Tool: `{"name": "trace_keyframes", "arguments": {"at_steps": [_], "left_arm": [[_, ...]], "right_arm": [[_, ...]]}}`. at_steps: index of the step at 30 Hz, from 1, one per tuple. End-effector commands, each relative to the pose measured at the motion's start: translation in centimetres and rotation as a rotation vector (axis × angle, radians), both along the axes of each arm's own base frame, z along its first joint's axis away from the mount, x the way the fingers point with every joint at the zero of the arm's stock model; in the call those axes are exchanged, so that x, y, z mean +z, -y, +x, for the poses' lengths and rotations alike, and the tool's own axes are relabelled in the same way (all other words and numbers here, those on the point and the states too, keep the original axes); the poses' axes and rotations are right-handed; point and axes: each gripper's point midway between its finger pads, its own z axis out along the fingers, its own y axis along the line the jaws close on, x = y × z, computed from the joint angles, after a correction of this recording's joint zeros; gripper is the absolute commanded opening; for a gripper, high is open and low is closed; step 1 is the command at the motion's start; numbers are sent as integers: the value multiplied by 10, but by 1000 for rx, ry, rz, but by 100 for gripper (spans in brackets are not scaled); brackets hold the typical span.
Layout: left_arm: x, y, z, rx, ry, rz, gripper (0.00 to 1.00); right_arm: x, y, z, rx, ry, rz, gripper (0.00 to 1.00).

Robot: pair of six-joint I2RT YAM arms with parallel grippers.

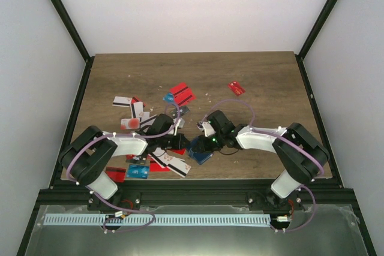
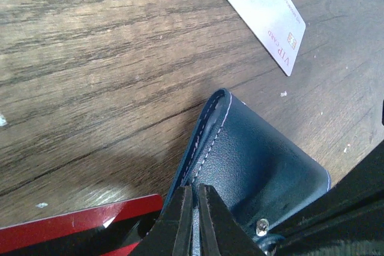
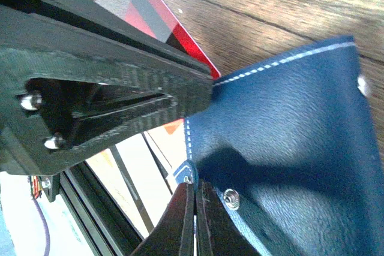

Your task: Put the credit cards into the card holder

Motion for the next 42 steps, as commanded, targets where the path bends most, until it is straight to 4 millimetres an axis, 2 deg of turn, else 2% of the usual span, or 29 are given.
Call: {"name": "trace_keyframes", "arguments": {"at_steps": [1, 23, 32, 42], "left_arm": [[-11, -12, -8, 26, -28, 59, 7], [-15, -9, -11, 22, -28, 80, 6], [-16, -9, -13, 19, -22, 100, 6], [-17, -8, -16, 11, -20, 111, 6]], "right_arm": [[-1, 9, 0, -33, -3, -44, 1], [-7, 22, 6, -83, 24, -118, 1], [15, 16, 14, -80, 89, -71, 1], [-9, 27, 18, -112, 82, -158, 1]]}}
